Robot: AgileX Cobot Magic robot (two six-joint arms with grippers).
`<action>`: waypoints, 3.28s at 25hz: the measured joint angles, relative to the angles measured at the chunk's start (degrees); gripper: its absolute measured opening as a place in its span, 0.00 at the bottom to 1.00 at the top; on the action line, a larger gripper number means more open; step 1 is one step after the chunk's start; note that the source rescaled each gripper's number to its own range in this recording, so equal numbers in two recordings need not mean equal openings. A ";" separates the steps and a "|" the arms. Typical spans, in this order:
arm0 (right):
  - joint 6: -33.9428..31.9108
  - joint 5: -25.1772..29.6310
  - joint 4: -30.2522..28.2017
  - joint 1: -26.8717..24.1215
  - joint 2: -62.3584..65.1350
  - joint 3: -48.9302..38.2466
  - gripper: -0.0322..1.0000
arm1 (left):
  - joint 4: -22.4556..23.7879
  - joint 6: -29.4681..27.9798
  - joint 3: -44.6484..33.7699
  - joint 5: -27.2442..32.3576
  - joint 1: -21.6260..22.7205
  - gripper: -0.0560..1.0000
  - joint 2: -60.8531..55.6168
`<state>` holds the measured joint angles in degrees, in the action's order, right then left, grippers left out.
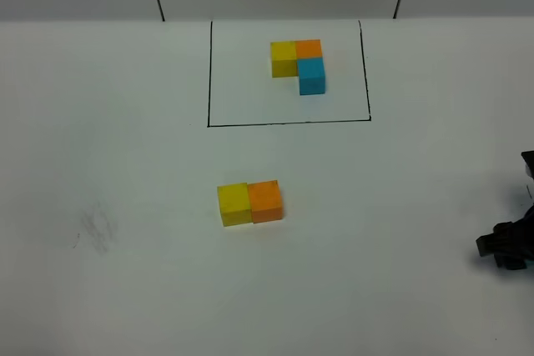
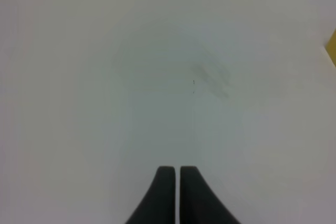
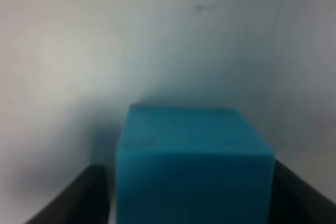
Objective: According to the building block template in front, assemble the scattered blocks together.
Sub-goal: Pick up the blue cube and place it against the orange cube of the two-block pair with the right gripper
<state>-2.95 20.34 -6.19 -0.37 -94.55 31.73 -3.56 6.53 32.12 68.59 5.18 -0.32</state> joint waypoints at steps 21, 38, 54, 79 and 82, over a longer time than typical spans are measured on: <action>4.54 0.12 3.67 3.85 5.65 -0.11 0.48 | 0.00 0.00 0.00 0.00 0.00 0.05 0.00; 4.44 11.33 13.03 15.53 28.87 0.25 0.48 | 0.00 0.00 0.00 0.00 0.00 0.05 0.00; 3.48 33.34 9.87 21.58 32.66 18.77 0.48 | 0.00 -0.05 0.00 0.00 0.00 0.05 0.00; 0.01 22.70 10.12 35.03 15.76 19.22 0.48 | 0.00 -0.05 0.00 0.00 0.00 0.05 0.00; 0.01 20.59 10.84 36.65 12.39 19.22 0.48 | 0.00 -0.05 0.00 0.00 0.00 0.05 0.00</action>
<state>-2.94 40.93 4.64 36.28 -82.16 50.96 -3.56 6.48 32.12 68.59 5.18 -0.32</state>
